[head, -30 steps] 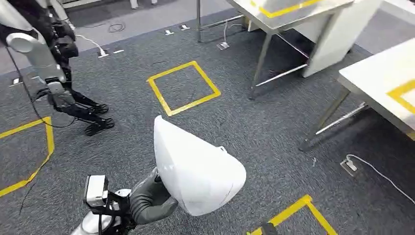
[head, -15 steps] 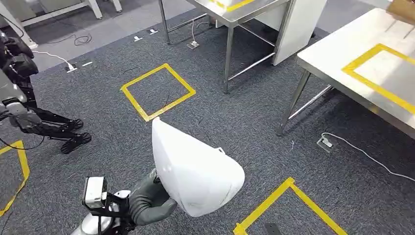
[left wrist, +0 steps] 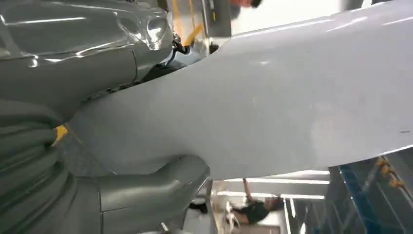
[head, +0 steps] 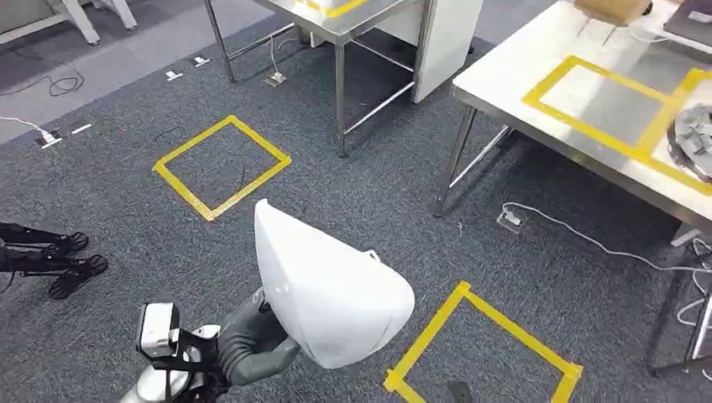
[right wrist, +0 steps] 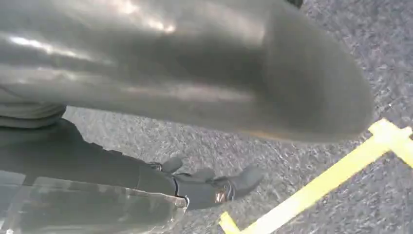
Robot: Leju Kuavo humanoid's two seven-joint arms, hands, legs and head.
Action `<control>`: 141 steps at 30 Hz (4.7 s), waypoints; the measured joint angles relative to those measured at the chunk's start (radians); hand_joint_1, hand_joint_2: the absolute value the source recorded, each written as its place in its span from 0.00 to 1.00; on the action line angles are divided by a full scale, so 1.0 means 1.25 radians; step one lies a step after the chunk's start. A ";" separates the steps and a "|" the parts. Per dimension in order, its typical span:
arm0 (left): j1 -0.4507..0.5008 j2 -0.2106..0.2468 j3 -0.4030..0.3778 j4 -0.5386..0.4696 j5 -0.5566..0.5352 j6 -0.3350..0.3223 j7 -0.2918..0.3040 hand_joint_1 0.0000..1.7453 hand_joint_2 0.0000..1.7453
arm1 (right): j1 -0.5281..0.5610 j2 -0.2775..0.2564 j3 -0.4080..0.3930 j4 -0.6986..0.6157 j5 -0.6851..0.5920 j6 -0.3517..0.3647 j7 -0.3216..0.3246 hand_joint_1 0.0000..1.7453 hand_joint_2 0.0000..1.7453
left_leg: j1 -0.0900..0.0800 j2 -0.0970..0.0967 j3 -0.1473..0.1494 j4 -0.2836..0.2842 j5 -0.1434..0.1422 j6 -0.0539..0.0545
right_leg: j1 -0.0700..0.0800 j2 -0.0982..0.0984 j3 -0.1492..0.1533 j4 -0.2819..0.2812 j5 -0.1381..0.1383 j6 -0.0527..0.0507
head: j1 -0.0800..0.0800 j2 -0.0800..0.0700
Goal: Take the parts from the cabinet and place them on the table.
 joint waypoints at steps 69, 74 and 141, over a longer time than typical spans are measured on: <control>0.039 -0.017 0.030 0.023 0.024 0.004 -0.008 1.00 1.00 | 0.048 -0.043 0.002 -0.006 0.011 -0.002 -0.016 0.00 0.00 | -0.005 0.008 -0.015 0.028 -0.011 -0.031 | -0.014 -0.012 0.130 -0.180 0.047 0.019 | -0.003 0.000; 0.033 -0.017 0.027 0.021 0.031 0.007 -0.002 1.00 1.00 | 0.050 -0.038 0.002 -0.006 0.002 0.001 -0.017 0.00 0.00 | 0.006 0.004 -0.031 0.076 -0.042 -0.047 | -0.014 -0.007 0.139 -0.180 0.045 -0.009 | -0.004 0.000; 0.031 0.003 0.021 -0.008 0.017 0.020 0.004 1.00 1.00 | 0.018 -0.003 0.012 -0.004 0.026 0.027 -0.011 0.00 0.00 | -0.002 -0.007 -0.144 0.235 -0.156 -0.047 | -0.011 -0.008 0.157 -0.178 0.028 -0.021 | -0.002 0.000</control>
